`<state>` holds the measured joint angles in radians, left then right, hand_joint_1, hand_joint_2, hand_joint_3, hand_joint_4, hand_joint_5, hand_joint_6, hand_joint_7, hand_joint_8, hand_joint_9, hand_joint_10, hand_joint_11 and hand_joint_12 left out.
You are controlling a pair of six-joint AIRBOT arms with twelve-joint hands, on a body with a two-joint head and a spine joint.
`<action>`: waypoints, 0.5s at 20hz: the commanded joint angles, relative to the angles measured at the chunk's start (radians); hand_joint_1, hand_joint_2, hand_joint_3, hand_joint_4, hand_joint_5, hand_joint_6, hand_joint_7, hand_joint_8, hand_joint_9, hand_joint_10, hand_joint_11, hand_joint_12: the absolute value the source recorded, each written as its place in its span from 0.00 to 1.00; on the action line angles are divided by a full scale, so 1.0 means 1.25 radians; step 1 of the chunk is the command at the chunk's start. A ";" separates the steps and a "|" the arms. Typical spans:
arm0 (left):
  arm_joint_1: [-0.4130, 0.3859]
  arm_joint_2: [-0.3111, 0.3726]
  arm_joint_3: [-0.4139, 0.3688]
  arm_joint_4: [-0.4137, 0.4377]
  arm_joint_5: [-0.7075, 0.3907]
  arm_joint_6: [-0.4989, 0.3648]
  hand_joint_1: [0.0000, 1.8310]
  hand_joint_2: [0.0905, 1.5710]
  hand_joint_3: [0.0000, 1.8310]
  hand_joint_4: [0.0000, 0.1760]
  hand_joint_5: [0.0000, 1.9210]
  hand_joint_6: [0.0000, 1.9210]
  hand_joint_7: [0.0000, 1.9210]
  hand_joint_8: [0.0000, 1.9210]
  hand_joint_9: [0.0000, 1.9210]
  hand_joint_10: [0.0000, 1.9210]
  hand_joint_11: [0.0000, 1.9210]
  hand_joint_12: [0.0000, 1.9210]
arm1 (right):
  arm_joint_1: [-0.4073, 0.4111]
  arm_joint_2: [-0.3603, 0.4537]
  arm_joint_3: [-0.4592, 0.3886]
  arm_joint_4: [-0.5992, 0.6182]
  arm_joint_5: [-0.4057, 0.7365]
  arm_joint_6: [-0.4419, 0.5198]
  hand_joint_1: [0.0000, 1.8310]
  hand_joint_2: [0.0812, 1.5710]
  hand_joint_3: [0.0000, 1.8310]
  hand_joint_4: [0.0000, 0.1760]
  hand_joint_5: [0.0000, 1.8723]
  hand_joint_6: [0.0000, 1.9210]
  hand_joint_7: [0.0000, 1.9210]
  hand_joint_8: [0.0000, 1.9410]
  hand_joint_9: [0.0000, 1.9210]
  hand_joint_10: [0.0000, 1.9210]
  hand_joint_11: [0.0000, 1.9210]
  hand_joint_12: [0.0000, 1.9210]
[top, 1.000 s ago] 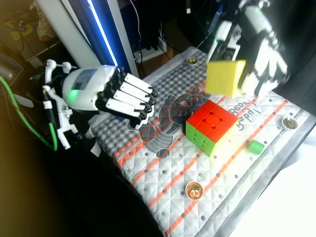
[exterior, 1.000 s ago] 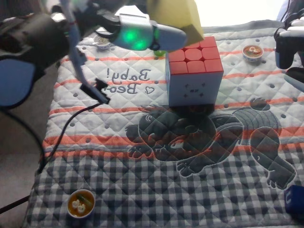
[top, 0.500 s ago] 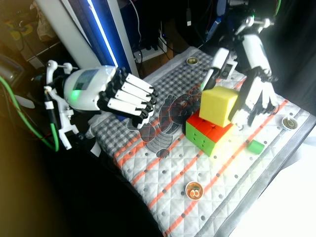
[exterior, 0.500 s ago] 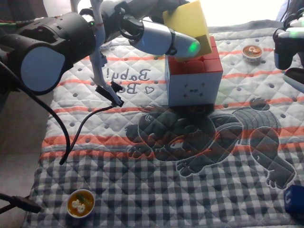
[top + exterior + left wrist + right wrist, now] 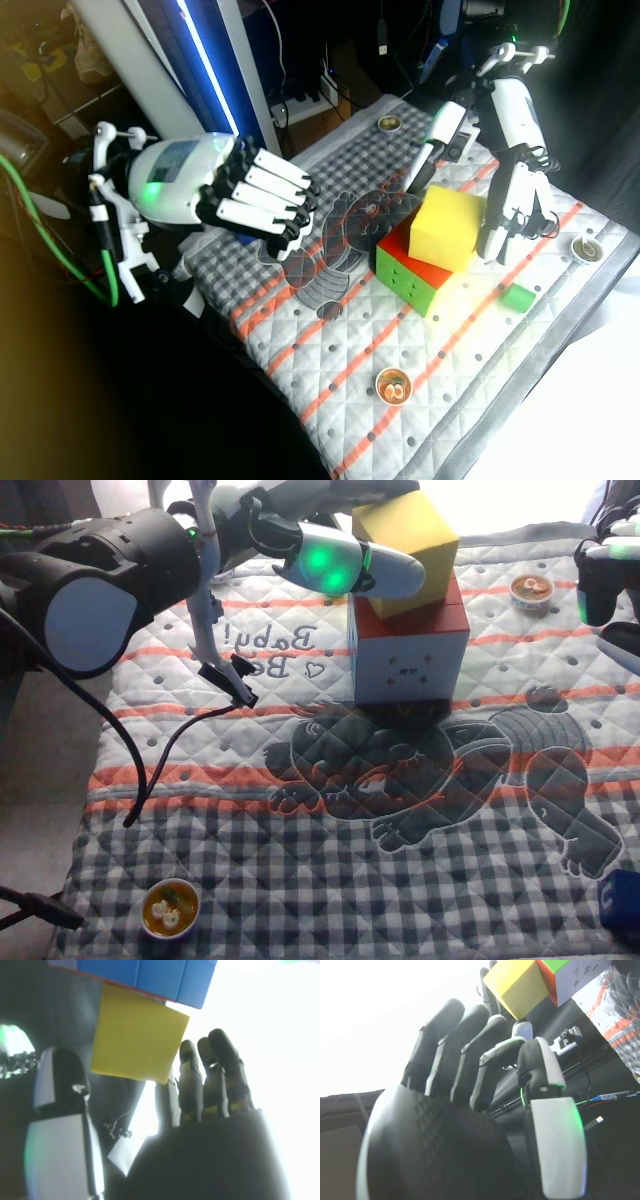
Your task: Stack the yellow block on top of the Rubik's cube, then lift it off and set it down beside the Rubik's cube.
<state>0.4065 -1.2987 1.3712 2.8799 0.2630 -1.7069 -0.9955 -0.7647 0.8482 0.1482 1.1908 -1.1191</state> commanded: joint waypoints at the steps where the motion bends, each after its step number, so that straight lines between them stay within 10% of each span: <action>1: -0.006 -0.003 -0.001 -0.001 0.095 -0.007 0.46 0.56 0.00 0.45 0.23 0.00 0.20 0.01 0.00 0.41 0.00 0.82 | 0.011 0.000 0.004 -0.001 0.099 0.001 0.58 0.80 0.00 0.00 0.36 0.74 0.34 0.60 0.29 0.71 0.21 0.91; 3: -0.004 0.004 -0.004 -0.008 0.109 -0.007 0.47 0.57 0.00 0.65 0.18 0.00 0.18 0.00 0.00 0.40 0.00 0.77 | 0.011 0.000 0.004 -0.001 0.099 0.001 0.58 0.80 0.00 0.00 0.36 0.75 0.33 0.59 0.28 0.72 0.20 0.92; 4: -0.004 0.012 -0.007 -0.013 0.121 -0.007 0.46 0.59 0.00 0.64 0.15 0.00 0.10 0.00 0.00 0.19 0.00 0.62 | 0.011 -0.002 0.004 -0.001 0.099 0.001 0.57 0.81 0.00 0.00 0.35 0.76 0.33 0.59 0.27 0.72 0.20 0.92; 5: -0.005 0.017 -0.010 -0.017 0.130 -0.007 0.43 0.59 0.00 0.86 0.10 0.00 0.04 0.00 0.00 0.04 0.00 0.33 | 0.011 -0.002 0.005 -0.001 0.099 0.001 0.55 0.76 0.00 0.00 0.26 0.60 0.32 0.58 0.27 0.71 0.19 0.92; 7: -0.005 0.036 -0.018 -0.030 0.157 -0.007 0.41 0.60 0.00 0.98 0.06 0.00 0.04 0.01 0.02 0.01 0.00 0.13 | 0.011 -0.005 0.005 -0.001 0.099 0.001 0.56 0.73 0.00 0.00 0.27 0.51 0.32 0.56 0.26 0.72 0.17 0.91; 8: -0.005 0.047 -0.026 -0.037 0.173 -0.007 0.40 0.61 0.00 1.00 0.04 0.01 0.04 0.00 0.03 0.02 0.00 0.37 | 0.011 -0.007 0.006 -0.001 0.099 0.001 0.55 0.72 0.00 0.00 0.27 0.49 0.31 0.55 0.24 0.71 0.15 0.91; 10: 0.004 0.077 -0.059 -0.044 0.224 -0.007 0.38 0.61 0.00 1.00 0.04 0.00 0.05 0.00 0.04 0.03 0.00 0.53 | 0.019 -0.013 0.010 -0.001 0.099 0.001 0.54 0.71 0.00 0.00 0.23 0.48 0.26 0.54 0.21 0.69 0.12 0.89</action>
<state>0.4175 -1.1931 1.2926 2.8178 0.4088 -1.7065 -0.9863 -0.7818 0.8558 0.1516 1.1847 -1.1191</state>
